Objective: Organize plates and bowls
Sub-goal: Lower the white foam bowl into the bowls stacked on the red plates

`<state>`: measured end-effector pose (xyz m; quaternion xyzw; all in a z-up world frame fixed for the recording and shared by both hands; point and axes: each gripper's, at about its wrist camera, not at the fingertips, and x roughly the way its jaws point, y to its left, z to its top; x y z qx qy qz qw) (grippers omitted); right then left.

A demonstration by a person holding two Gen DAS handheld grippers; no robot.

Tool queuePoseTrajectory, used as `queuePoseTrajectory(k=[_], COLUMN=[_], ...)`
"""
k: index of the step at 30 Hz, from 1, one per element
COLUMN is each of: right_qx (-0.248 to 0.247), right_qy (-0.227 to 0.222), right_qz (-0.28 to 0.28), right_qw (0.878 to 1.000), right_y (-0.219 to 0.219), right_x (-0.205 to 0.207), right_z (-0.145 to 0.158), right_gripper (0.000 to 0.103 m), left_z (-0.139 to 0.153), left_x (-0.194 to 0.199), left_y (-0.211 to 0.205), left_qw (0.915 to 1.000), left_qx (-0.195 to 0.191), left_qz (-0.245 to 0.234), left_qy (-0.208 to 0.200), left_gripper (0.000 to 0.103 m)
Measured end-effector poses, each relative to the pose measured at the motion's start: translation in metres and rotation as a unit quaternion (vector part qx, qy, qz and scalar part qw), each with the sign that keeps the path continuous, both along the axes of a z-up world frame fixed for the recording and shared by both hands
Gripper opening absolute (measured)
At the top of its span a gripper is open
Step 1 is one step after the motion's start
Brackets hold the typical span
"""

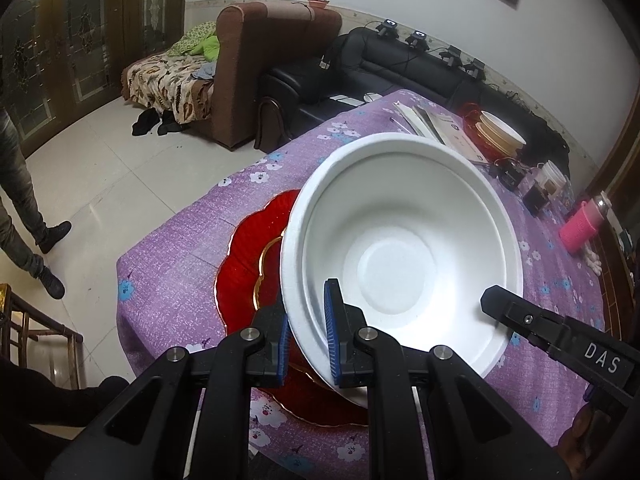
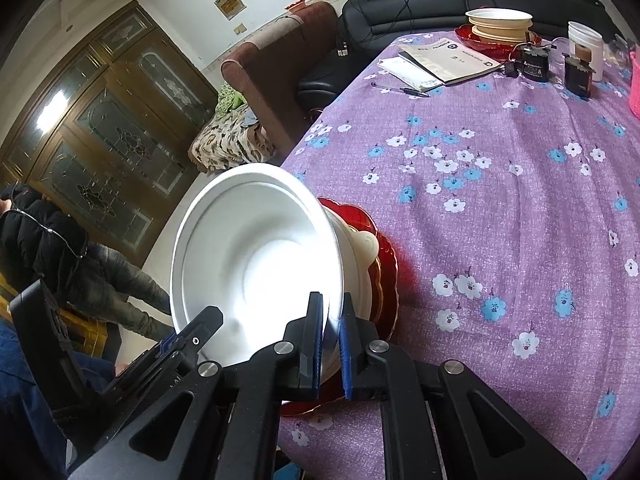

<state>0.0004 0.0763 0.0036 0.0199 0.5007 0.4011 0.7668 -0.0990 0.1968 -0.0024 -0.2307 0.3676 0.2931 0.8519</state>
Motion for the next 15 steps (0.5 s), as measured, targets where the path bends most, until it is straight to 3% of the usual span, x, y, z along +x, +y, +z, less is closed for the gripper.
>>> queuePoseTrajectory(k=[15], right_qx=[0.000], right_qy=[-0.001], right_qz=[0.002], right_qw=[1.000], right_y=[0.0028], right_x=[-0.0009], right_z=[0.0023], right_gripper=[0.011], left_z=[0.0030], left_x=[-0.0007], left_y=[0.0020], left_qw=[1.0000], left_qx=[0.007], left_qz=[0.006], left_qy=[0.003], left_gripper=[0.016])
